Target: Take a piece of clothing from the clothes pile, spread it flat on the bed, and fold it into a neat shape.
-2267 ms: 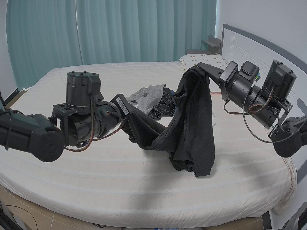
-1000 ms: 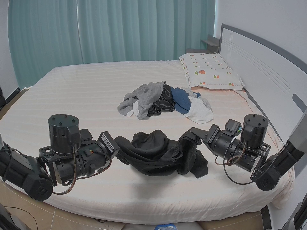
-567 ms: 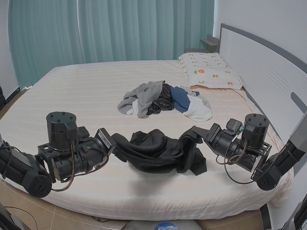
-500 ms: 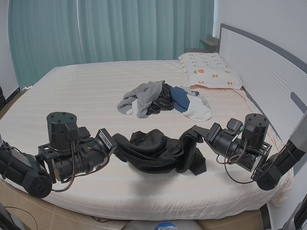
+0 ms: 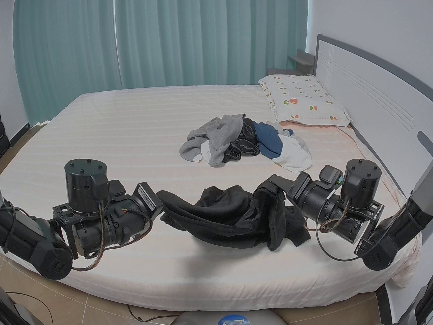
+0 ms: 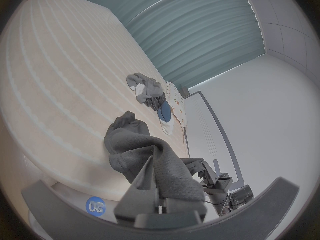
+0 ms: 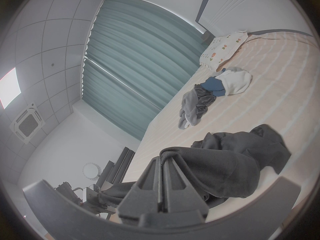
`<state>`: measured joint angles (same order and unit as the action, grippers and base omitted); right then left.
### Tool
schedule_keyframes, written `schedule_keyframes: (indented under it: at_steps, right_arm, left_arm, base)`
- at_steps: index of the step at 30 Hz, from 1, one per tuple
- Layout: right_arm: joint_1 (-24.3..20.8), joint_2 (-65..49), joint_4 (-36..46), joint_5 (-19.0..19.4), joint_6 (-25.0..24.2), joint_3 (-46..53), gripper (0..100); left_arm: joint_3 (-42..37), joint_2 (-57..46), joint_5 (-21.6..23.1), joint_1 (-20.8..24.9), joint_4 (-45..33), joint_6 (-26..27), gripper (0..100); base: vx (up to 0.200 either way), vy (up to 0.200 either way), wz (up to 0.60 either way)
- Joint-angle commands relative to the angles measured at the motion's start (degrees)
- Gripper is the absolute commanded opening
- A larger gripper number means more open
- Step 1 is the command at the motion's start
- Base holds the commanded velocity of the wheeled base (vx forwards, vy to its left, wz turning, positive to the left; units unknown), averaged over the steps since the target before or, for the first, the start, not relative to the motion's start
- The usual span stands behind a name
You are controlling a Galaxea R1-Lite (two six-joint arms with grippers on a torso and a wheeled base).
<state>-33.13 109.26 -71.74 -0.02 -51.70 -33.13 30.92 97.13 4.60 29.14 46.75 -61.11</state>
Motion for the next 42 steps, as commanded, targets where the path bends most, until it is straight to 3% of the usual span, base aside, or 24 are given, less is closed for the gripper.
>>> schedule_keyframes:
  at_steps: [1,42]
  right_arm:
    - [-0.18,-1.16,0.02,0.02,0.02,0.09,0]
    - [0.61,-1.69,-0.15,0.02,0.02,-0.44,0]
  left_arm:
    - [-0.15,-0.10,-0.03,-0.04,0.09,0.12,0]
    - [-0.15,-0.28,0.15,-0.13,-0.26,0.20,0]
  base:
    - [0.000,0.200,0.00]
    - [0.000,0.200,0.00]
